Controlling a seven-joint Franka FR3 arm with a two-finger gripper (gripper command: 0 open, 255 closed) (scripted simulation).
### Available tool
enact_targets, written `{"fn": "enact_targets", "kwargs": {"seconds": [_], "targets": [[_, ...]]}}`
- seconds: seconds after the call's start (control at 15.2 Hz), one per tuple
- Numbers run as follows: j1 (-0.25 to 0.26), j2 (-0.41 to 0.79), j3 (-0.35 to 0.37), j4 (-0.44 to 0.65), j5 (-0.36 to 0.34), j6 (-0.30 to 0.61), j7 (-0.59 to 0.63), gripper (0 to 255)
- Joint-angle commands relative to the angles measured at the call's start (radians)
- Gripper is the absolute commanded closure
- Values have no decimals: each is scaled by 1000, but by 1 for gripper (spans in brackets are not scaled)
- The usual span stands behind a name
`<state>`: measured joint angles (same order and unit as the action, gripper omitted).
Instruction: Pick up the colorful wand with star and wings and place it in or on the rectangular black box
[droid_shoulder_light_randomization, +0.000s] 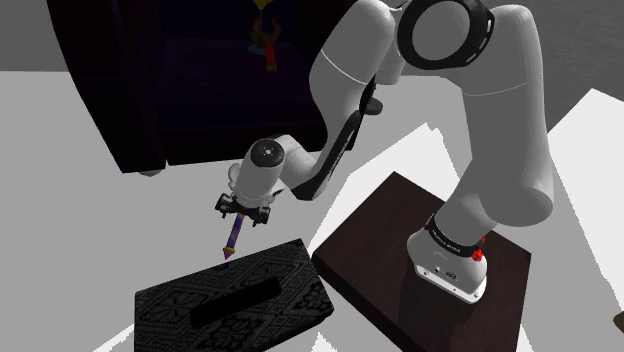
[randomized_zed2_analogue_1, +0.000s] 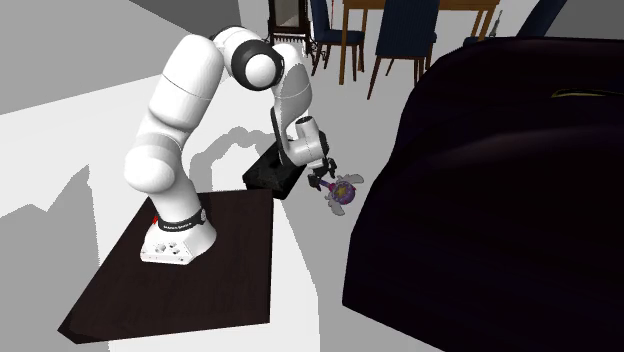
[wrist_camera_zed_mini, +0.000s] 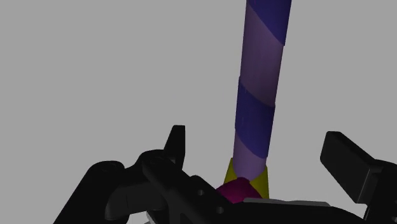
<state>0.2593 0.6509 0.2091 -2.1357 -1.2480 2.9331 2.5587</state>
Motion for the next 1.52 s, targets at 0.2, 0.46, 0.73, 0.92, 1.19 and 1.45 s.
{"fn": "enact_targets", "kwargs": {"seconds": [0.2, 0.46, 0.73, 0.92, 1.19, 1.45], "targets": [[0, 0, 0, 1, 0, 0, 0, 255], [0, 0, 0, 1, 0, 0, 0, 255], [0, 1, 0, 1, 0, 0, 0, 255], [-27, -40, 33, -27, 48, -17, -49, 255], [-66, -93, 80, -59, 115, -41, -115, 255], [-107, -145, 129, -89, 185, -65, -182, 255]]}}
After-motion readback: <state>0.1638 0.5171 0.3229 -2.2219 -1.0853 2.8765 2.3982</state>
